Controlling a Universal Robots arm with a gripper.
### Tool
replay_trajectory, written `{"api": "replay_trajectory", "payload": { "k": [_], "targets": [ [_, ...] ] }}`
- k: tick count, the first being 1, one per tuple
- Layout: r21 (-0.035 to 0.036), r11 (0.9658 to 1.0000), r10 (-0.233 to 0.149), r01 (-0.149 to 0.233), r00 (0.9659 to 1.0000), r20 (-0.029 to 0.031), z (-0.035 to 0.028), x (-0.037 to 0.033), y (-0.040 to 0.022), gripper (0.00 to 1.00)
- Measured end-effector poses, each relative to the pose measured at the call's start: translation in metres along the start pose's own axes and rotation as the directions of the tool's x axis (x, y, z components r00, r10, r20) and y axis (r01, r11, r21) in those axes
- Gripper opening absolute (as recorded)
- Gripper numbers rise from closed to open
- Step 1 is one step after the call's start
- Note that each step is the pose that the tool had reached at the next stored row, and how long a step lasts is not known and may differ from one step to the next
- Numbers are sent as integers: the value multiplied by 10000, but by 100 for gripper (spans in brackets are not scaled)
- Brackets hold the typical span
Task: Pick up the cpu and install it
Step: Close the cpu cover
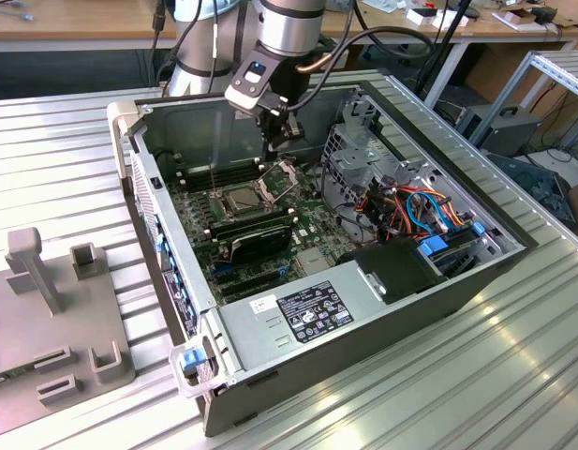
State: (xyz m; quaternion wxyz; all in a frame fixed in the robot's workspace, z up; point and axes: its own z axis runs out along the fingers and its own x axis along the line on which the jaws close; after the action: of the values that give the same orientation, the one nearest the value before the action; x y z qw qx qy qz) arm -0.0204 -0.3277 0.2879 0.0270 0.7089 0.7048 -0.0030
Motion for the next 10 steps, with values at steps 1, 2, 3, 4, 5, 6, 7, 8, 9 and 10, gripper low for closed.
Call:
{"api": "replay_trajectory", "payload": {
  "k": [1, 2, 3, 4, 5, 6, 7, 8, 9, 10],
  "targets": [
    [-1, 10000, 1, -1, 10000, 0, 0, 0, 0, 11],
    [-1, 10000, 2, -2, 10000, 0, 0, 0, 0, 11],
    [0, 10000, 2, -2, 10000, 0, 0, 0, 0, 11],
    [-1, 10000, 1, -1, 10000, 0, 0, 0, 1, 11],
    [-1, 10000, 1, -1, 10000, 0, 0, 0, 1, 11],
    [-1, 10000, 1, -1, 10000, 0, 1, 0, 1, 11],
    [-1, 10000, 0, 0, 10000, 0, 0, 0, 3, 11],
    [-1, 10000, 0, 0, 10000, 0, 1, 0, 15, 11],
    [-1, 10000, 1, -1, 10000, 0, 1, 1, 26, 11],
    [-1, 10000, 0, 0, 10000, -1, 2, 1, 38, 11]
  ]
}}
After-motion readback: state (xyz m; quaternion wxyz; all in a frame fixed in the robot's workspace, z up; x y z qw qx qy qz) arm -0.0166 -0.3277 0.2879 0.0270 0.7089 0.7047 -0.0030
